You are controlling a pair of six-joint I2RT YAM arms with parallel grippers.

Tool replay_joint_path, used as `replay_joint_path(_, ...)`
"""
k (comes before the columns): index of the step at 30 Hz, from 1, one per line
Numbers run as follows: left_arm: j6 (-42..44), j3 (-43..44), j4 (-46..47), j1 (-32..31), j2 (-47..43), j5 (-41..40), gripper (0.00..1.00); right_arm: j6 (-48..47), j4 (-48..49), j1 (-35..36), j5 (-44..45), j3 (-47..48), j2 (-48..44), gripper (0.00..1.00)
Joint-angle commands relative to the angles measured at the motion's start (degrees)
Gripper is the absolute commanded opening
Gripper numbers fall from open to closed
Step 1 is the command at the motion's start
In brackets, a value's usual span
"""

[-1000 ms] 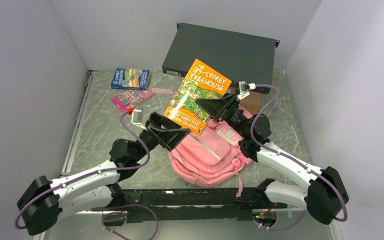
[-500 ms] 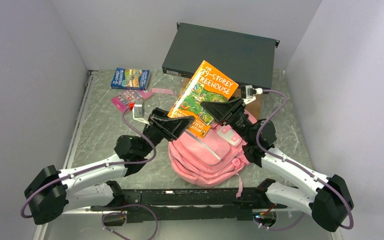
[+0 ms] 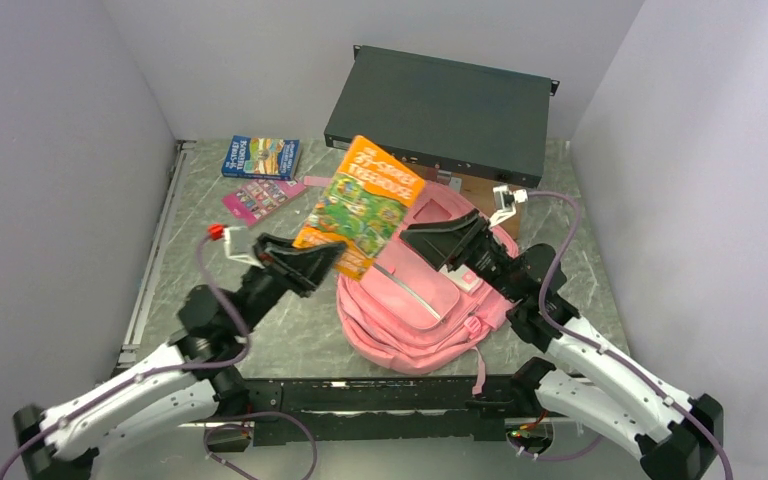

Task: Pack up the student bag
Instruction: Place the book in the student bag.

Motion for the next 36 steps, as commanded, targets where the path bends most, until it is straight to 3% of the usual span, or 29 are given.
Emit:
replay_joint_path(1, 8.6, 13.0, -32.6, 0.3, -9.8, -8.8, 0.00, -18.1, -19.0, 0.4, -3.5, 2.0, -2.3, 1.00)
replay_joint_path(5, 7.2, 24.1, -59.8, 0.3, -15.2, -21.8, 0.00, -26.6, -30.4, 3.2, -5.1, 3.5, 1.4, 0.98)
replay_joint_path(11, -5.0, 29.6, -85.0, 0.3, -23.1, -38.6, 0.00, -34.5, -37.9, 18.8, 7.8, 9.9, 14.1, 0.76)
replay_joint_path(14, -7.6, 27.3, -85.4, 0.2, -26.6, -37.4, 0.00, -36.7, -42.0, 23.4, 14.9, 15.4, 22.7, 0.60)
replay_joint_path(16, -8.5, 25.6, -84.5, 0.1, -27.4, -35.2, 0.00, -36.9, -45.5, 24.4, 18.5, 18.9, 27.3, 0.55)
replay_joint_path(23, -9.5, 24.6, -87.0, 0.1, -20.5, -30.6, 0.00, -37.7, -46.5, 26.3, 20.9, 21.6, 35.2, 0.49)
replay_joint_path(31, -7.3, 22.9, -83.4, 0.1, -14.5, -26.1, 0.00, -36.1, -44.8, 28.0, 24.7, 20.9, 40.0, 0.51)
replay_joint_path(36, -6.6, 21.7, -81.1, 0.1, -12.6, -21.7, 0.00, -36.8, -48.9, 29.2, 32.8, 22.6, 41.9, 0.30)
